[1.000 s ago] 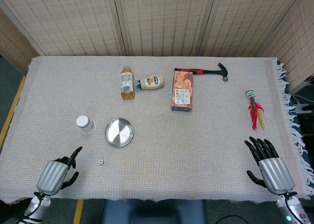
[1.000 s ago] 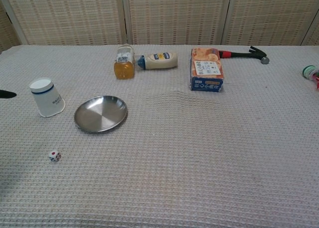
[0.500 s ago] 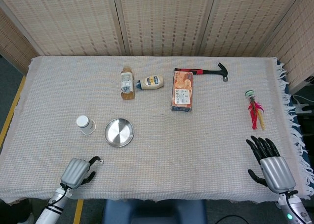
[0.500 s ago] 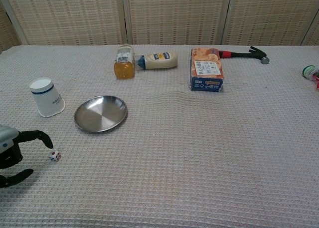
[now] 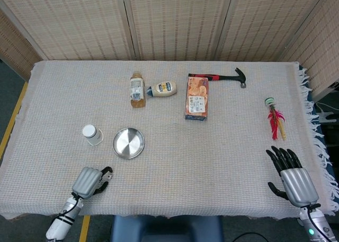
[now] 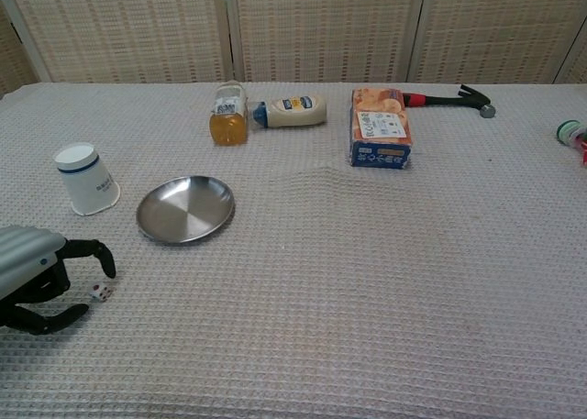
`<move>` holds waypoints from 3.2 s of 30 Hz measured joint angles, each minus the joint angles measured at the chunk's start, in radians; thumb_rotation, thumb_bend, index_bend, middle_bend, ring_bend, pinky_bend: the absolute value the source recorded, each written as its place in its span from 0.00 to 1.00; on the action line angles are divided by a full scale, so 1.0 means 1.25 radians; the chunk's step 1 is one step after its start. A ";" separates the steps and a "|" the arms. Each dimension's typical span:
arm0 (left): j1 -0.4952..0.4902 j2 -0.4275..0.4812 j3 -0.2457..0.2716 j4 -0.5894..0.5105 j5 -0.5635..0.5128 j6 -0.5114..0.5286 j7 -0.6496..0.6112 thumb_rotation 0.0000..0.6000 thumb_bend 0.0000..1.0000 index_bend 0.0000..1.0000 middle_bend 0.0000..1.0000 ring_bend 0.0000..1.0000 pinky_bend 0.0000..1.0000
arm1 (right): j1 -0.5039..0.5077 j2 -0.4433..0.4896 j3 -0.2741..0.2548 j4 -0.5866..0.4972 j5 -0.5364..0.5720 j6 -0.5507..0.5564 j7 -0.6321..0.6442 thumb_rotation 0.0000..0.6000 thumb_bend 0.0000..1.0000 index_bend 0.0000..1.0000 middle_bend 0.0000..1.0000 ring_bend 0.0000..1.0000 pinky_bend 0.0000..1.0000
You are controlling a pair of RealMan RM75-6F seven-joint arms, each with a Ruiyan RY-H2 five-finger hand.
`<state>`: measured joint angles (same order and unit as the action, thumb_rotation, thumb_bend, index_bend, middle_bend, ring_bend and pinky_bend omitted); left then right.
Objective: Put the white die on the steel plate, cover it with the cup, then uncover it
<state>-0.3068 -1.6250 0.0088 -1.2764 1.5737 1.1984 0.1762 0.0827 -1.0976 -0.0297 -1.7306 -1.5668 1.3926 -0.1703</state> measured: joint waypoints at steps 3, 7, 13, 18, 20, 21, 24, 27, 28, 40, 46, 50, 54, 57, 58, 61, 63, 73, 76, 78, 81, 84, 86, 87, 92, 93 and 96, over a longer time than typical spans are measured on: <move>-0.008 -0.009 -0.002 0.007 -0.002 -0.004 -0.005 1.00 0.38 0.39 1.00 0.95 1.00 | 0.001 0.001 0.001 0.000 0.003 -0.002 0.000 1.00 0.17 0.00 0.00 0.00 0.00; -0.014 -0.014 -0.001 0.013 -0.004 -0.007 -0.009 1.00 0.38 0.41 1.00 0.95 1.00 | 0.001 0.002 0.002 0.000 0.007 -0.004 0.000 1.00 0.17 0.00 0.00 0.00 0.00; -0.020 -0.015 0.001 0.019 -0.010 -0.006 -0.008 1.00 0.38 0.45 1.00 0.95 1.00 | 0.002 0.001 0.004 0.000 0.011 -0.004 -0.001 1.00 0.17 0.00 0.00 0.00 0.00; -0.022 -0.017 0.004 0.023 -0.012 -0.002 -0.010 1.00 0.38 0.48 1.00 0.95 1.00 | 0.003 0.000 0.004 0.000 0.013 -0.007 -0.003 1.00 0.17 0.00 0.00 0.00 0.00; -0.023 -0.018 0.004 0.025 -0.014 -0.001 -0.012 1.00 0.37 0.51 1.00 0.96 1.00 | 0.003 0.000 0.004 0.000 0.013 -0.007 -0.004 1.00 0.17 0.00 0.00 0.00 0.00; -0.023 -0.018 0.003 0.026 -0.015 0.000 -0.013 1.00 0.37 0.51 1.00 0.96 1.00 | 0.003 -0.001 0.004 0.000 0.014 -0.007 -0.005 1.00 0.17 0.00 0.00 0.00 0.00; -0.024 -0.017 0.003 0.026 -0.017 0.002 -0.011 1.00 0.38 0.53 1.00 0.97 1.00 | 0.003 -0.001 0.004 0.000 0.014 -0.008 -0.005 1.00 0.17 0.00 0.00 0.00 0.00; -0.025 -0.015 0.001 0.025 -0.018 0.008 -0.007 1.00 0.39 0.54 1.00 0.98 1.00 | 0.003 -0.001 0.004 0.000 0.015 -0.008 -0.005 1.00 0.17 0.00 0.00 0.00 0.00; -0.026 -0.014 -0.001 0.024 -0.018 0.011 -0.006 1.00 0.39 0.55 1.00 0.98 1.00 | 0.003 -0.001 0.004 0.000 0.015 -0.008 -0.005 1.00 0.17 0.00 0.00 0.00 0.00; -0.114 -0.021 -0.094 0.039 -0.044 -0.023 -0.012 1.00 0.39 0.54 1.00 0.99 1.00 | 0.006 -0.007 0.006 0.002 0.025 -0.014 -0.014 1.00 0.17 0.00 0.00 0.00 0.00; -0.194 -0.073 -0.142 0.140 -0.083 -0.098 -0.022 1.00 0.38 0.54 1.00 0.99 1.00 | 0.008 -0.011 0.015 0.006 0.048 -0.019 -0.019 1.00 0.17 0.00 0.00 0.00 0.00; -0.233 -0.110 -0.158 0.210 -0.100 -0.128 -0.031 1.00 0.37 0.53 1.00 0.99 1.00 | 0.015 -0.014 0.021 0.013 0.067 -0.038 -0.019 1.00 0.17 0.00 0.00 0.00 0.00; -0.265 -0.141 -0.163 0.258 -0.110 -0.144 -0.045 1.00 0.36 0.52 1.00 0.99 1.00 | 0.021 -0.015 0.025 0.017 0.078 -0.047 -0.017 1.00 0.17 0.00 0.00 0.00 0.00; -0.277 -0.149 -0.163 0.263 -0.113 -0.146 -0.049 1.00 0.36 0.48 1.00 0.99 1.00 | 0.023 -0.015 0.025 0.018 0.081 -0.052 -0.017 1.00 0.17 0.00 0.00 0.00 0.00; -0.280 -0.151 -0.164 0.262 -0.115 -0.147 -0.049 1.00 0.36 0.44 1.00 0.99 1.00 | 0.023 -0.015 0.025 0.018 0.082 -0.053 -0.017 1.00 0.17 0.00 0.00 0.00 0.00; -0.291 -0.157 -0.169 0.267 -0.127 -0.157 -0.037 1.00 0.36 0.25 1.00 0.99 1.00 | 0.023 -0.016 0.023 0.017 0.081 -0.053 -0.019 1.00 0.17 0.00 0.00 0.00 0.00; -0.298 -0.160 -0.174 0.270 -0.143 -0.167 -0.025 1.00 0.36 0.16 1.00 0.98 1.00 | 0.022 -0.015 0.022 0.015 0.079 -0.049 -0.019 1.00 0.17 0.00 0.00 0.00 0.00; -0.276 -0.092 -0.156 0.172 -0.143 -0.133 0.003 1.00 0.35 0.05 0.78 0.86 1.00 | 0.021 -0.010 0.021 0.014 0.075 -0.045 -0.011 1.00 0.17 0.00 0.00 0.00 0.00; -0.251 -0.037 -0.150 0.078 -0.135 -0.090 0.011 1.00 0.35 0.07 0.40 0.79 1.00 | 0.022 -0.009 0.018 0.012 0.071 -0.047 -0.009 1.00 0.17 0.00 0.00 0.00 0.00; -0.231 0.012 -0.148 0.002 -0.135 -0.061 0.024 1.00 0.35 0.07 0.21 0.77 1.00 | 0.021 -0.007 0.015 0.010 0.064 -0.045 -0.009 1.00 0.17 0.00 0.00 0.00 0.00; -0.201 0.092 -0.149 -0.094 -0.150 -0.026 0.061 1.00 0.35 0.05 0.11 0.73 1.00 | 0.017 -0.005 0.010 0.005 0.051 -0.034 -0.009 1.00 0.17 0.00 0.00 0.00 0.00; -0.181 0.141 -0.153 -0.129 -0.188 -0.014 0.100 1.00 0.35 0.03 0.05 0.71 0.99 | 0.011 -0.003 0.005 0.000 0.035 -0.019 -0.009 1.00 0.17 0.00 0.00 0.00 0.00; -0.179 0.149 -0.156 -0.119 -0.221 -0.027 0.115 1.00 0.35 0.02 0.02 0.71 0.98 | 0.007 -0.002 0.001 -0.004 0.026 -0.011 -0.010 1.00 0.17 0.00 0.00 0.00 0.00; -0.180 0.150 -0.157 -0.110 -0.236 -0.037 0.124 1.00 0.35 0.02 0.02 0.71 0.98 | 0.004 -0.001 -0.001 -0.006 0.022 -0.006 -0.010 1.00 0.17 0.00 0.00 0.00 0.00; -0.193 0.148 -0.162 -0.050 -0.315 -0.117 0.147 1.00 0.35 0.05 0.04 0.71 0.98 | -0.003 0.000 -0.003 -0.009 0.014 0.006 -0.010 1.00 0.17 0.00 0.00 0.00 0.00; -0.196 0.147 -0.162 -0.040 -0.323 -0.127 0.148 1.00 0.35 0.06 0.06 0.71 0.98 | -0.003 0.000 -0.003 -0.009 0.014 0.005 -0.011 1.00 0.17 0.00 0.00 0.00 0.00; -0.203 0.135 -0.160 -0.010 -0.332 -0.134 0.155 1.00 0.34 0.12 0.13 0.71 0.98 | -0.001 -0.001 -0.003 -0.008 0.018 -0.001 -0.012 1.00 0.17 0.00 0.00 0.00 0.00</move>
<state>-0.5602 -1.4558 -0.1906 -1.2890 1.1586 1.0311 0.3697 0.0817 -1.0988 -0.0332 -1.7404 -1.5449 1.3909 -0.1847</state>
